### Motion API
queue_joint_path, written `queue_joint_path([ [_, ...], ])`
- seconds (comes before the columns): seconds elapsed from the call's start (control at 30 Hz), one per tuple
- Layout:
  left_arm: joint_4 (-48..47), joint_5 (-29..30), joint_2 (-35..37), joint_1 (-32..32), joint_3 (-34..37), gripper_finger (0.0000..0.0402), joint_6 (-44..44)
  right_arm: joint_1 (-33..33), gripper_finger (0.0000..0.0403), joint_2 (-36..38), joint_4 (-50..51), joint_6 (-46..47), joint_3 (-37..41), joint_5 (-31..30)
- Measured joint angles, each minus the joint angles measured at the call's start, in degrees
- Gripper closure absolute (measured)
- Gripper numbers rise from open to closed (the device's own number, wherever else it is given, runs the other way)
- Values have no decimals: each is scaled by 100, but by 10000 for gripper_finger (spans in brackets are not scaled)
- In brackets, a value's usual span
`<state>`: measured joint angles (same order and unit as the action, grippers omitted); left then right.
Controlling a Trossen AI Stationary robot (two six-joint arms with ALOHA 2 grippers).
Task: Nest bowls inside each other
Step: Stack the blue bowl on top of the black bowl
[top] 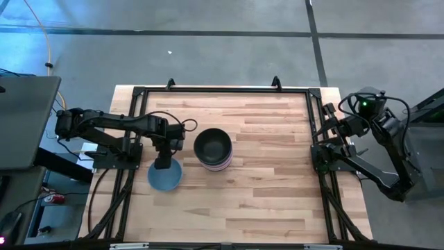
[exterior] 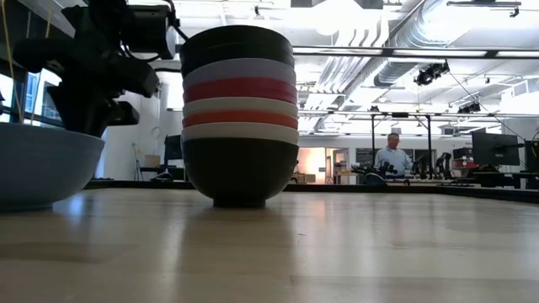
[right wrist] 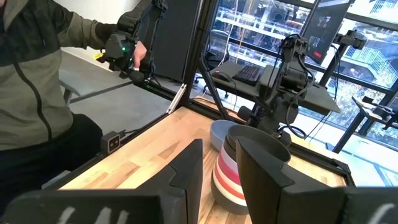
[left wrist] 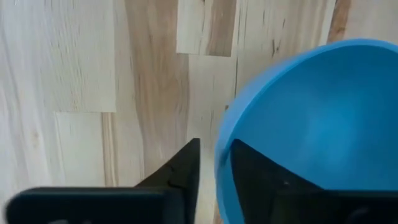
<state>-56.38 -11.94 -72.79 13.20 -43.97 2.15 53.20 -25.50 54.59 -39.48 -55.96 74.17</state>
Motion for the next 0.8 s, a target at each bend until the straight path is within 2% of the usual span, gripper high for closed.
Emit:
queue_joint_path([
  [0.23, 54, 18, 0, 1, 0, 395, 170, 1, 311, 0, 26, 0, 0, 0],
  [0.43, 58, 16, -4, 44, 0, 399, 197, 0, 311, 0, 72, -52, 0, 0],
  [0.57, -193, -242, -4, 235, -116, 400, 197, -1, 311, 0, 72, -149, 0, 0],
  [0.8, -1287, -300, -4, 570, -801, 401, 258, -1, 311, 0, 102, -159, 0, 0],
])
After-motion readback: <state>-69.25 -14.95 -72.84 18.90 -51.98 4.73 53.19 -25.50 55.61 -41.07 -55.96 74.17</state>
